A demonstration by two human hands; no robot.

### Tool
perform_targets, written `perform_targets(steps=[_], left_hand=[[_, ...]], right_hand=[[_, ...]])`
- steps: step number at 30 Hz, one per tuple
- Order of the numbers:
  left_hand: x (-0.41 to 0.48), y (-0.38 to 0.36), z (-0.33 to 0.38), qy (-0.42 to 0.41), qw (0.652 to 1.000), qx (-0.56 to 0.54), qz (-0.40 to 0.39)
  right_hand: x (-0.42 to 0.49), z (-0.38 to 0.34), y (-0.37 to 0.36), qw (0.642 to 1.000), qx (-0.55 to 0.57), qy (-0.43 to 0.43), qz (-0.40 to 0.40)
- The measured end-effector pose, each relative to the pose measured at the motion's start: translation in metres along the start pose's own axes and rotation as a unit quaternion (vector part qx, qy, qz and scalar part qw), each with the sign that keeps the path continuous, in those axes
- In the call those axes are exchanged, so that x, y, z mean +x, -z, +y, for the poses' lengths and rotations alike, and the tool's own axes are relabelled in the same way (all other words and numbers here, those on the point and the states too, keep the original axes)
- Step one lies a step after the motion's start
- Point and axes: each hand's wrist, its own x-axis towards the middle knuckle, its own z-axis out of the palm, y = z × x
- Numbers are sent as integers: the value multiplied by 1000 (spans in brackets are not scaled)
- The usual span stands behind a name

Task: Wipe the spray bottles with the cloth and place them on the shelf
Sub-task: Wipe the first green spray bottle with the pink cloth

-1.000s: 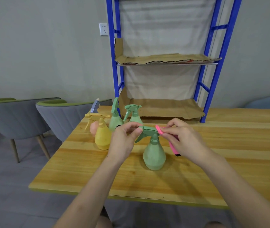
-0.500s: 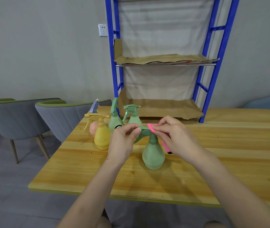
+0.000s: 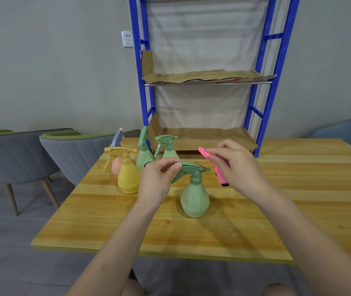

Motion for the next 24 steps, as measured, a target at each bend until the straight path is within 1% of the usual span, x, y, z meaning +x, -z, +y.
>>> perform_targets(steps=[3,4,5,7,9,12,15,17,21,24], left_hand=[[0,0,0,-1,1000,-5,2],[0,0,0,-1,1000,-8,2],[0,0,0,-2,1000,-15,2],[-1,0,0,-6,1000,-24,-3],[-2,0,-1,-7,1000,-23,-6],[1,-1,-3,0,1000,-16,-7],[1,0,-3,2,1000,-24,-10],[1,0,-4,1,999,-31,-13],[1,1,-4,2,999,-32,-17],[2,2,-4,1,999,-24,-26]], right_hand=[[18,-1,4,992,-37,100,69],[21,0,3,987,-49,134,75],[22,2,-1,983,-59,162,66],[14,7,-15,980,-67,188,19],[2,14,-27,984,-45,171,-18],[-9,18,-29,993,18,116,-31],[-11,8,-27,994,76,54,-63],[-9,3,-30,993,98,26,-60],[-3,-4,-34,989,122,-51,-66],[1,-7,-33,989,101,-71,-81]])
